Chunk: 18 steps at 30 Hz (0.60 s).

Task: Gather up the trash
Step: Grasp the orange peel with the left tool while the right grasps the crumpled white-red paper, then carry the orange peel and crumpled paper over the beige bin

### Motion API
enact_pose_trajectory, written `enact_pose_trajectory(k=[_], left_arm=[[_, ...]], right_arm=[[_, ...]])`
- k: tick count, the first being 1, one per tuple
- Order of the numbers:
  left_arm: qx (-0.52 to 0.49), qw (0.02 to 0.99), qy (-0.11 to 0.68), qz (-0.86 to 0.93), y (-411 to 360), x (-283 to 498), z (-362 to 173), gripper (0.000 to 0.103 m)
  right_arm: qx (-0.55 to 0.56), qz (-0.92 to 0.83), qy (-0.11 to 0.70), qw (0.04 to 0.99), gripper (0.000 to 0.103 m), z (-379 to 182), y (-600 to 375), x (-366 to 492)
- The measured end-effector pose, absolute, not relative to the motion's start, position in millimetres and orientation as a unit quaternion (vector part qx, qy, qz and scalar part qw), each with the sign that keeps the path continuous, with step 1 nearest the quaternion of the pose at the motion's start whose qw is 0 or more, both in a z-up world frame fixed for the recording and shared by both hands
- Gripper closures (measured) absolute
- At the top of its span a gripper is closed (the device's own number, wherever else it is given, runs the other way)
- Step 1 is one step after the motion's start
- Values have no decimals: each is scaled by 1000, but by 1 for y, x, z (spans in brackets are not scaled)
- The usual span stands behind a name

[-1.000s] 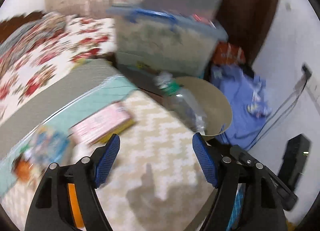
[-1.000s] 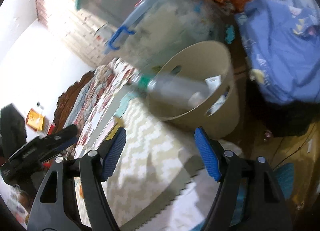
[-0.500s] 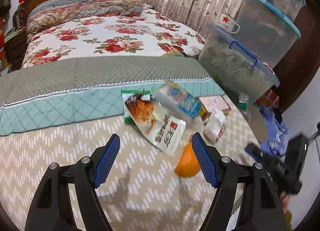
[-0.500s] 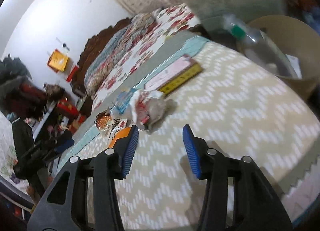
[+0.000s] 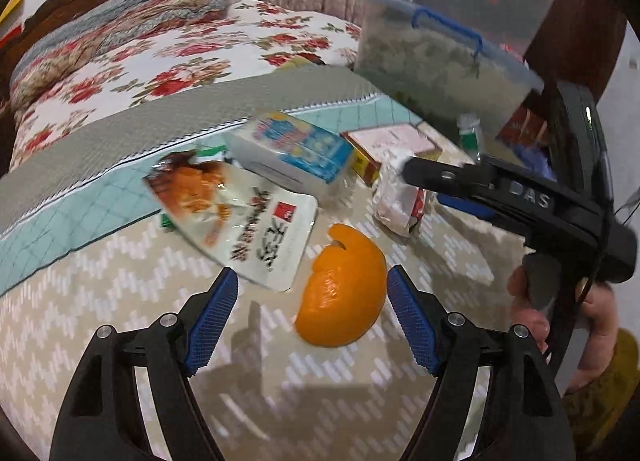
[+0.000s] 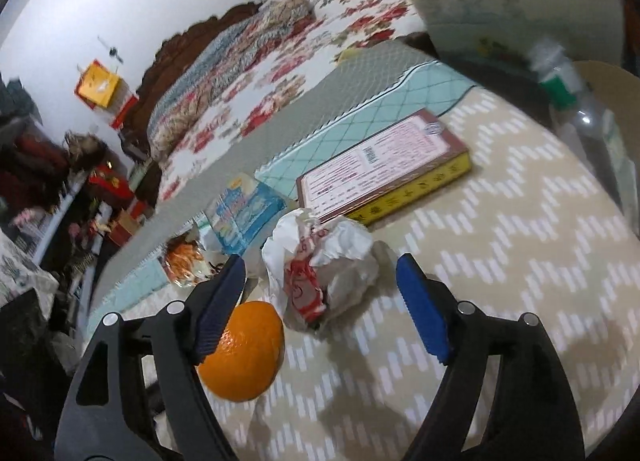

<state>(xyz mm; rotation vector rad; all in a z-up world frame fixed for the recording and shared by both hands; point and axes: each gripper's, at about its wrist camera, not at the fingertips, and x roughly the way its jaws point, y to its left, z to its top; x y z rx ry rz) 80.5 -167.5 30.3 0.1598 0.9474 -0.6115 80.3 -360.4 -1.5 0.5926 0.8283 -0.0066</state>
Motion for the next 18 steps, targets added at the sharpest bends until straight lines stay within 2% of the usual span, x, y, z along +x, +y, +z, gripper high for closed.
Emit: enact_pose_trajectory(k=[2, 3, 4, 5, 7, 10, 12, 18], left_arm=[[86, 841, 450, -288, -176, 83, 22, 30], [92, 840, 451, -287, -180, 83, 18, 31], [99, 839, 454, -283, -184, 83, 14, 32], [101, 837, 457, -283, -185, 83, 11, 40], [91, 832, 457, -301, -185, 81, 11, 59], [95, 829, 456, -310, -189, 74, 14, 68], [82, 821, 465, -321, -188, 71, 16, 79], [65, 809, 481, -332, -179, 53, 17, 83]], right_arm=[[268, -2, 406, 874, 24, -6, -354, 89], [254, -5, 414, 874, 28, -10, -350, 93], [243, -8, 412, 878, 40, -11, -349, 92], [232, -7, 415, 880, 49, -12, -347, 92], [248, 3, 411, 877, 54, -12, -349, 86], [258, 13, 407, 876, 55, -13, -352, 70], [267, 22, 403, 875, 56, -14, -352, 55], [300, 43, 393, 868, 55, -18, -353, 6]])
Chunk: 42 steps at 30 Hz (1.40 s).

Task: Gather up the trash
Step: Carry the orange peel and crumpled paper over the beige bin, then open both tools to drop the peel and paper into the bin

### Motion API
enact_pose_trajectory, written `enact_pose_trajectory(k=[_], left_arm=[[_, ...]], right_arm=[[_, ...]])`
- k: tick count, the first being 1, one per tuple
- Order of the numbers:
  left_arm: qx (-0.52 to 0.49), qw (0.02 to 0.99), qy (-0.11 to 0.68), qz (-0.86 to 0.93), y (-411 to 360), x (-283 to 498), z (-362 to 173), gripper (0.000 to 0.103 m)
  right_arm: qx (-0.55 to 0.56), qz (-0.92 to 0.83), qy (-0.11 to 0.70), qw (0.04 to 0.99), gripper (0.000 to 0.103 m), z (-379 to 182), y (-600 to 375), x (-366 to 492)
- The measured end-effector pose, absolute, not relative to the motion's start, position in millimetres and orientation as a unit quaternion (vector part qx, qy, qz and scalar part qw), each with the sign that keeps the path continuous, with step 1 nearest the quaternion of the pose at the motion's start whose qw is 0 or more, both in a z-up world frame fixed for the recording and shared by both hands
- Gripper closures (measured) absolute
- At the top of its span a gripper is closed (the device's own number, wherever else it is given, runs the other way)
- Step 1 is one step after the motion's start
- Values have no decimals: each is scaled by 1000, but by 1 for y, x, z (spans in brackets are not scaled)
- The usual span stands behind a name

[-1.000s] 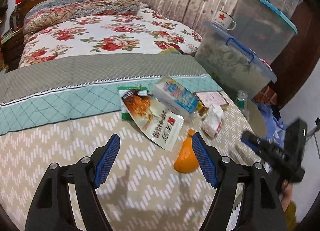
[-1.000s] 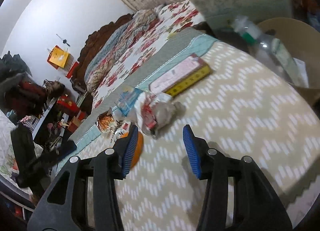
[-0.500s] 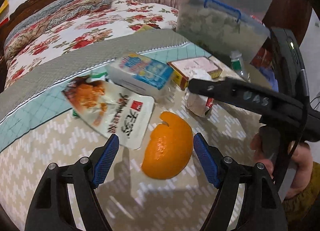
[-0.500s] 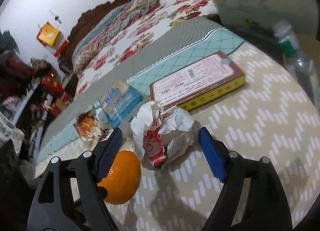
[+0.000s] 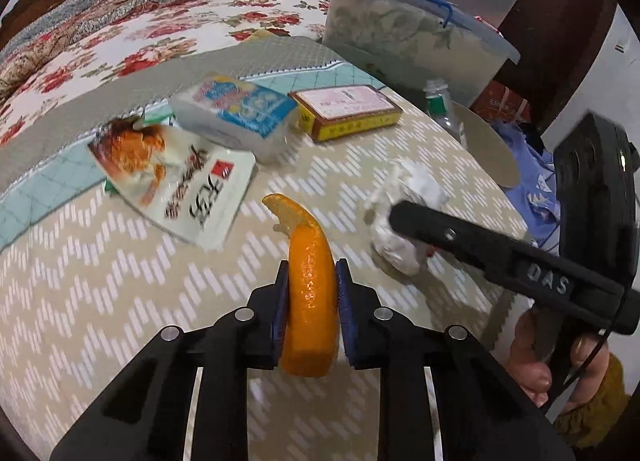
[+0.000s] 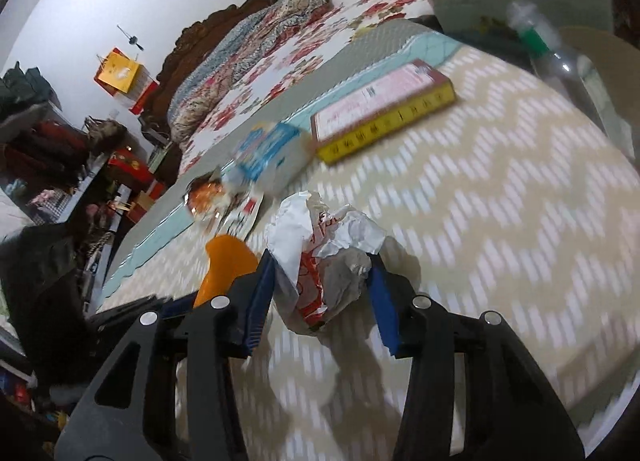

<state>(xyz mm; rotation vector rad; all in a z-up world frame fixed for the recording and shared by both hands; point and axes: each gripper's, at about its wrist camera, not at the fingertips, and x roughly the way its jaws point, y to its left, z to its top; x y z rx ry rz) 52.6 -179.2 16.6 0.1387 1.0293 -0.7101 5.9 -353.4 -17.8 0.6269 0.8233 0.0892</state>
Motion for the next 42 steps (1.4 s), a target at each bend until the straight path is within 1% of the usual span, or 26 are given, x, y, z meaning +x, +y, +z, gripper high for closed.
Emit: enact_pose_trajectory(k=[5, 9, 13, 18, 22, 26, 33, 35, 37, 38, 39, 40, 42], left_arm=[[36, 801, 479, -357, -172, 40, 30, 83], [13, 788, 483, -381, -177, 37, 38, 83], [-22, 763, 498, -413, -191, 41, 40, 83], [-45, 740, 516, -429, -215, 51, 38, 83], [-36, 734, 514, -443, -247, 60, 46, 83], [-19, 719, 514, -467, -299, 71, 51, 83], [19, 696, 519, -496, -398, 85, 52, 83], [32, 691, 520, -501, -424, 87, 51, 83], [41, 691, 521, -500, -444, 89, 48, 81], [42, 692, 520, -499, -454, 91, 47, 76], [42, 694, 520, -496, -461, 93, 46, 65], [43, 695, 521, -494, -468, 94, 45, 60], [47, 698, 519, -491, -475, 95, 44, 58]], right_arm=[[310, 34, 385, 868, 56, -17, -360, -21], [313, 16, 358, 879, 56, -6, -372, -38], [306, 5, 352, 885, 56, -2, -386, -41], [332, -12, 339, 880, 56, -1, -414, -51], [341, -39, 314, 885, 56, 7, -447, -60], [357, -78, 291, 884, 56, 10, -489, -65], [392, -137, 278, 866, 55, 0, -558, -63], [392, -148, 279, 864, 54, -2, -569, -59], [392, -156, 283, 861, 45, -5, -578, -54], [393, -157, 284, 861, 42, -7, -582, -52], [393, -159, 285, 860, 39, -8, -587, -51], [390, -169, 282, 860, 39, -8, -591, -51], [385, -184, 270, 863, 38, -6, -595, -59]])
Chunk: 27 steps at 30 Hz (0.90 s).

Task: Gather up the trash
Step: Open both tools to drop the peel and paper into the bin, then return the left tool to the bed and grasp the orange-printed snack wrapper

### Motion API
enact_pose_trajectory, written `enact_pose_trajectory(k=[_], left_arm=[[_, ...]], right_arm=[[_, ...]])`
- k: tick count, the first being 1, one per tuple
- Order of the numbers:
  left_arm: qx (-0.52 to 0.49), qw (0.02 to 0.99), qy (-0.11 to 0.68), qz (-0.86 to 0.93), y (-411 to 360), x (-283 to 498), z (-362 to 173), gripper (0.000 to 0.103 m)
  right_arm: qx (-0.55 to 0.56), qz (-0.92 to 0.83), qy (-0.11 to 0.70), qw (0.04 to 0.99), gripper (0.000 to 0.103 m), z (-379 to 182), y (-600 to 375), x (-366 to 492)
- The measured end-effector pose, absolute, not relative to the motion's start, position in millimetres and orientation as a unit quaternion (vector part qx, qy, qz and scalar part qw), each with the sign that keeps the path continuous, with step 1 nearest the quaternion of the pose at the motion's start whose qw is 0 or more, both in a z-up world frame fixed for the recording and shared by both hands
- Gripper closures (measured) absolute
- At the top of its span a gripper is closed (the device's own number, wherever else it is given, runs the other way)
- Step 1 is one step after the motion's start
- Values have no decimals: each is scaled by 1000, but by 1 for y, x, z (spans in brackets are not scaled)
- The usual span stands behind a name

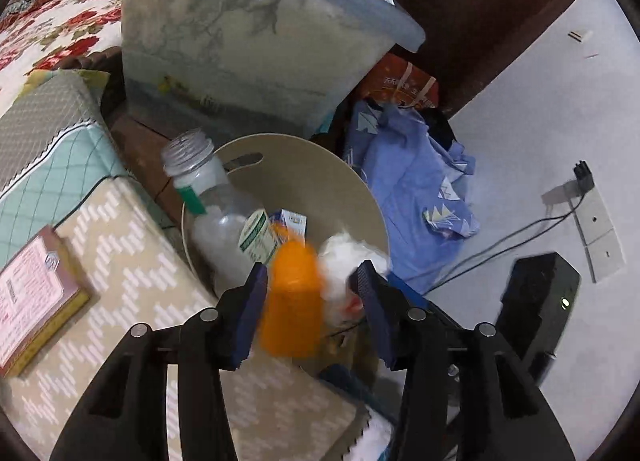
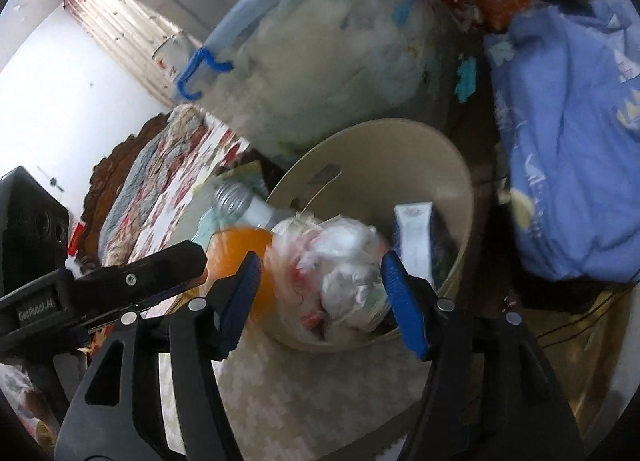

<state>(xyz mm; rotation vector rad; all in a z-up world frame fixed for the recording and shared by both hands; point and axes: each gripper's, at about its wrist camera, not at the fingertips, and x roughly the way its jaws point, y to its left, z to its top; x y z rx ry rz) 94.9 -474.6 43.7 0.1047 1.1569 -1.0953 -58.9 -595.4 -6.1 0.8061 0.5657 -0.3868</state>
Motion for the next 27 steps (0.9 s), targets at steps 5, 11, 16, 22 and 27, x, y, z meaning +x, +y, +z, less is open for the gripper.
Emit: enact_pose_trajectory(k=[5, 11, 16, 22, 27], left_arm=[[52, 706, 512, -486, -463, 96, 45, 58], [16, 731, 499, -466, -404, 102, 57, 58], [-12, 768, 477, -428, -330, 104, 69, 58], [-75, 805, 466, -360, -218, 117, 73, 58], [-143, 830, 467, -269, -119, 142, 63, 58]], right_arm=[[388, -195, 254, 864, 37, -7, -595, -71], [389, -164, 260, 868, 37, -3, -568, -73], [375, -120, 281, 875, 38, 2, -531, -58], [352, -48, 315, 880, 45, 6, -475, -28], [326, -8, 347, 879, 46, 3, -427, -4]])
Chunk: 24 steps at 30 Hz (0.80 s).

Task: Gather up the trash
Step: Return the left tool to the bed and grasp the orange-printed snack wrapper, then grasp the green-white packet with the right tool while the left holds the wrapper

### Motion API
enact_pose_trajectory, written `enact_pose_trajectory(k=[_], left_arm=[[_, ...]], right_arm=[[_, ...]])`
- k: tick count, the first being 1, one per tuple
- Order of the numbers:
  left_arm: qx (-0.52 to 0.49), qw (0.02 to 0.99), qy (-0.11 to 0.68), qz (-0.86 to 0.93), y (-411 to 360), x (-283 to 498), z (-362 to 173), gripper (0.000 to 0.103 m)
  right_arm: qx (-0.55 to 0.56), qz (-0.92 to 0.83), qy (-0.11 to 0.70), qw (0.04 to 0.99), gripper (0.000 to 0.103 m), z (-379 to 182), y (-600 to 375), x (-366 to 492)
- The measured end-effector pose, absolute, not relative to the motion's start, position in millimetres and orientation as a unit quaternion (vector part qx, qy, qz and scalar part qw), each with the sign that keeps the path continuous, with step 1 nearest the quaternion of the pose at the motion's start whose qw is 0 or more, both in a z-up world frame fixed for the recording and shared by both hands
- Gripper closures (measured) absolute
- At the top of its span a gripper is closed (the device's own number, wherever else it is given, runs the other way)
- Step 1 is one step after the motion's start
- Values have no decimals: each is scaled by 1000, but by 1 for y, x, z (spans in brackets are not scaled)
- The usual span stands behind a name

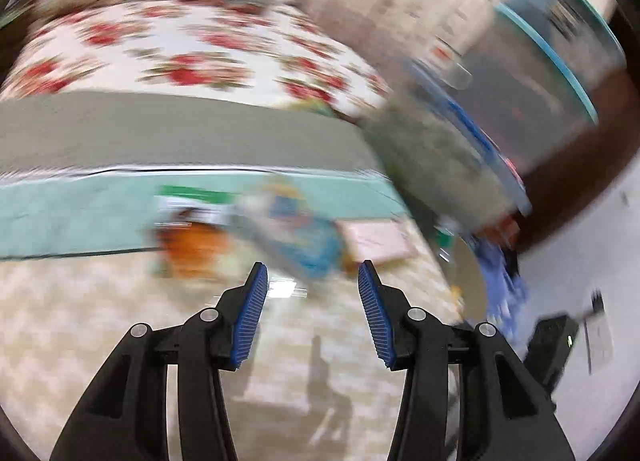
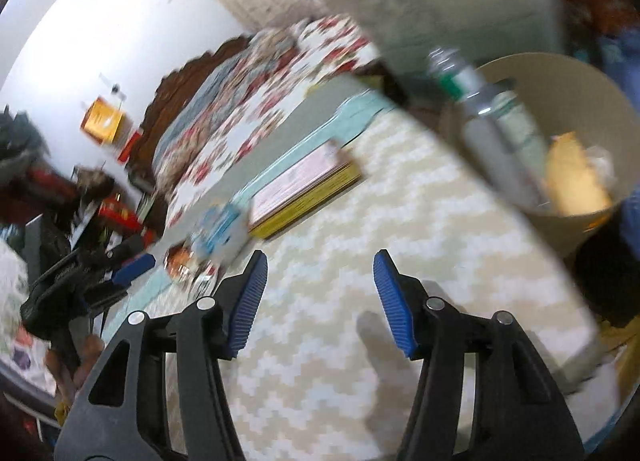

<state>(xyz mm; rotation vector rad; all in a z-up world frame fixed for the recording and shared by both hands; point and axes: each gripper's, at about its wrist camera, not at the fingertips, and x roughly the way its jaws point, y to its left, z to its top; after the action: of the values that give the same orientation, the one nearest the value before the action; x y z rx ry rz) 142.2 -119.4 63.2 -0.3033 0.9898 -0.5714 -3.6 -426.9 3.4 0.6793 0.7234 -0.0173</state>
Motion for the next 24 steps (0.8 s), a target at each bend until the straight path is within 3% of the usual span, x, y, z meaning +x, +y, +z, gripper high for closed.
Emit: enact_pose_trajectory(k=[5, 11, 14, 24], left_arm=[[-173, 828, 487, -217, -76, 173, 39, 58], [-174, 809, 513, -227, -85, 196, 16, 60], [-166, 803, 520, -239, -90, 197, 11, 90], [-197, 815, 495, -228, -17, 149, 28, 93]], right_arm=[[305, 20, 380, 873, 46, -2, -385, 18], [279, 31, 399, 873, 46, -2, -358, 39], [265, 31, 399, 877, 46, 7, -353, 59], [186, 104, 419, 883, 45, 23, -280, 119]])
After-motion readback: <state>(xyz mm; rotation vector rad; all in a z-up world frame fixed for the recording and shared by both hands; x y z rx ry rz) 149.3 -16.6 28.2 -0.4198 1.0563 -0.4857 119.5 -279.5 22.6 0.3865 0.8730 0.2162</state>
